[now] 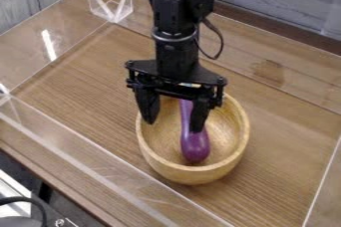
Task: Remove the eggplant from inside the wooden bowl and put it on the table
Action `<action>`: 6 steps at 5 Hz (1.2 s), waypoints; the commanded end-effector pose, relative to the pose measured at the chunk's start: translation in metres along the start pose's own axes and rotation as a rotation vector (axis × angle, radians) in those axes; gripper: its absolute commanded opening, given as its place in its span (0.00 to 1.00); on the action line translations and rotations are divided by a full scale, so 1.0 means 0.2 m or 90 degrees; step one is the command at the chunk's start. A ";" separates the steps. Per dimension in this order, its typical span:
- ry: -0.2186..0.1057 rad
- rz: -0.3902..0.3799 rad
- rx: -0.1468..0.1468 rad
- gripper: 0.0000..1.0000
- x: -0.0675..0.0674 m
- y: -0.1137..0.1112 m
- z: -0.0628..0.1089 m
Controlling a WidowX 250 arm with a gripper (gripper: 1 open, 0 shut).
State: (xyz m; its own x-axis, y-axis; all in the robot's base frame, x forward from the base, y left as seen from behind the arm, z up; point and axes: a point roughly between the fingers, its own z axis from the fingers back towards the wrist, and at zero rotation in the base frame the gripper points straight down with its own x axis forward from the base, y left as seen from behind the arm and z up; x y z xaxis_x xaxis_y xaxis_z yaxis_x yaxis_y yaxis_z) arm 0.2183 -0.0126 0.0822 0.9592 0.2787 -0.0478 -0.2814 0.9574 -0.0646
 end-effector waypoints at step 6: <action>-0.054 0.034 -0.031 1.00 0.07 -0.07 0.01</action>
State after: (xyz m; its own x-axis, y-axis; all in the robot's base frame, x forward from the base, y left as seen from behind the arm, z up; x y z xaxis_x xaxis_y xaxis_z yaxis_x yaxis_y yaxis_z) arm 0.2243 -0.0203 0.0717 0.9406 0.3390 -0.0182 -0.3392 0.9361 -0.0927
